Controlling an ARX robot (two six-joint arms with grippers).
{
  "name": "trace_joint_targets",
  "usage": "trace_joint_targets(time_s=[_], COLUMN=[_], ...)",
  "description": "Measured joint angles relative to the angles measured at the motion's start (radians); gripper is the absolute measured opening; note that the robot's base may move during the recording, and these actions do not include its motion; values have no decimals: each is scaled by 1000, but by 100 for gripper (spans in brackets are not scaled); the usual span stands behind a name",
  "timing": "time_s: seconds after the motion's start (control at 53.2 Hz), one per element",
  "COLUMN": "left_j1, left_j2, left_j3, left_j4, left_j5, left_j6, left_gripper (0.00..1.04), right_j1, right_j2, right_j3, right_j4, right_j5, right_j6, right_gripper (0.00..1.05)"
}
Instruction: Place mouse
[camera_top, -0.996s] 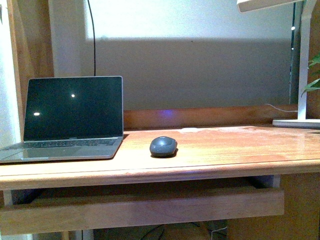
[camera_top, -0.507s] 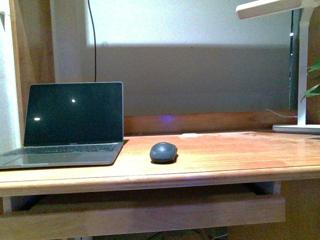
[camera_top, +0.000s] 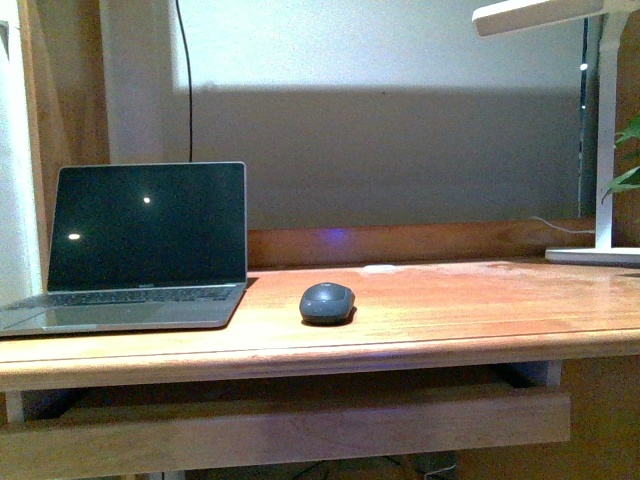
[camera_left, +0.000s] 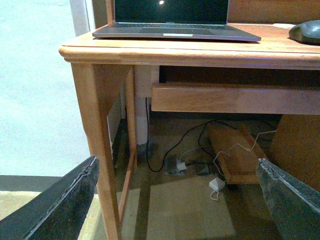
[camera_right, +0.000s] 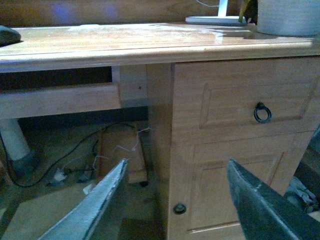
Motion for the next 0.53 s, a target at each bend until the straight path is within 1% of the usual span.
trace_joint_targets(time_s=[0.132, 0.15, 0.188, 0.225, 0.301, 0.526], left_j1=[0, 0, 0, 0, 0, 0], left_j2=[0, 0, 0, 0, 0, 0], left_j3=[0, 0, 0, 0, 0, 0], left_j4=[0, 0, 0, 0, 0, 0], left_j5=[0, 0, 0, 0, 0, 0], left_j6=[0, 0, 0, 0, 0, 0], left_gripper=[97, 97, 97, 97, 97, 97], right_j1=[0, 0, 0, 0, 0, 0], right_j2=[0, 0, 0, 0, 0, 0], right_j3=[0, 0, 0, 0, 0, 0], right_j4=[0, 0, 0, 0, 0, 0], right_j5=[0, 0, 0, 0, 0, 0], right_j6=[0, 0, 0, 0, 0, 0], right_gripper=[84, 85, 93, 99, 97, 97])
